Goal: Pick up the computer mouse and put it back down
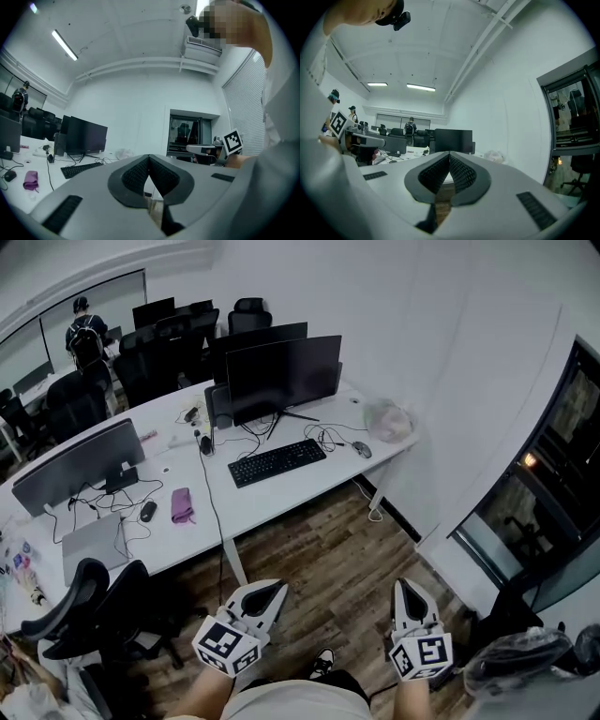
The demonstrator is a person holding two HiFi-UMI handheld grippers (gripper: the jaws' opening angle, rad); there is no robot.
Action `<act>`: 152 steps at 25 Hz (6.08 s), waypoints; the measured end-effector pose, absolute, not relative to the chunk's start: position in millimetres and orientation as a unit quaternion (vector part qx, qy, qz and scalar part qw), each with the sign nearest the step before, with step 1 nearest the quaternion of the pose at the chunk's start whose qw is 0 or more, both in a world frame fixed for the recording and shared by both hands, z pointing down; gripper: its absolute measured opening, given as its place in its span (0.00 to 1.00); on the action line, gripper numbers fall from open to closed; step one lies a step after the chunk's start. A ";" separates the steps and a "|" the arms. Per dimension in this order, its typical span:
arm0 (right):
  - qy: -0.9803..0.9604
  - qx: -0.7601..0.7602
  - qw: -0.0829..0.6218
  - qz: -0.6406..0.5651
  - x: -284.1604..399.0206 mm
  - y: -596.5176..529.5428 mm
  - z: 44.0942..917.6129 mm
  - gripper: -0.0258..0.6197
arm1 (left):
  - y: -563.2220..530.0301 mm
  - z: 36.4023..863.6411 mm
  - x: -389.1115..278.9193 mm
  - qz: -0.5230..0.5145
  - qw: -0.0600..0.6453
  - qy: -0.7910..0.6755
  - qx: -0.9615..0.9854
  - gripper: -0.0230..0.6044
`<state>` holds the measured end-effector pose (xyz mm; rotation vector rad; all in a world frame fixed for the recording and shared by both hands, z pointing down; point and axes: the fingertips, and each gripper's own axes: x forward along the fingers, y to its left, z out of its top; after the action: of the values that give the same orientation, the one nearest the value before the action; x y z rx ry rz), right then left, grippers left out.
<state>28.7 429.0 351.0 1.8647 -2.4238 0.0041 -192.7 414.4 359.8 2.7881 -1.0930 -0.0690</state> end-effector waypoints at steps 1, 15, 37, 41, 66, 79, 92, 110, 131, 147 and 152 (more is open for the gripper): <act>-0.793 0.608 0.042 0.001 35.1 421.2 350.3 0.07 | 406.2 358.4 -189.2 -0.024 0.074 -0.368 0.926 0.05; -0.808 0.588 0.033 0.004 120.8 333.1 349.4 0.07 | 332.8 346.3 -97.1 -0.018 0.055 -0.386 0.921 0.05; -0.798 0.600 0.041 0.051 218.4 267.2 389.5 0.07 | 254.9 365.2 5.4 0.010 0.072 -0.368 0.927 0.05; -0.802 0.595 0.044 0.039 215.8 244.6 385.7 0.07 | 230.2 363.6 7.9 0.001 0.068 -0.365 0.929 0.05; -0.812 0.574 0.103 0.022 106.6 45.9 382.3 0.07 | 33.4 369.3 -94.8 -0.029 0.097 -0.364 0.926 0.05; -0.830 0.545 0.115 0.028 87.9 -29.7 395.0 0.07 | -33.9 379.6 -110.7 -0.032 0.107 -0.391 0.914 0.05; -0.875 0.473 0.091 0.047 141.0 -153.9 413.0 0.07 | -122.2 379.5 -52.7 -0.005 0.101 -0.471 0.876 0.05; -0.862 0.475 0.139 0.108 185.2 -213.6 460.6 0.07 | -161.7 411.9 -14.0 0.017 0.140 -0.479 0.866 0.05; -0.808 0.436 0.349 0.186 183.4 -247.7 623.6 0.43 | -176.7 466.6 -3.7 0.056 0.191 -0.458 0.866 0.05; -0.787 0.405 0.406 0.225 186.4 -255.9 690.7 0.46 | -186.1 484.9 1.9 0.068 0.214 -0.476 0.850 0.05; -0.782 0.404 0.413 0.234 186.1 -258.7 702.9 0.46 | -187.0 483.5 4.0 0.067 0.214 -0.472 0.853 0.05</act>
<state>186.1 -258.7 702.9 1.0168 -1.9664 0.5886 4.0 -187.0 483.5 2.3654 -1.3088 0.1856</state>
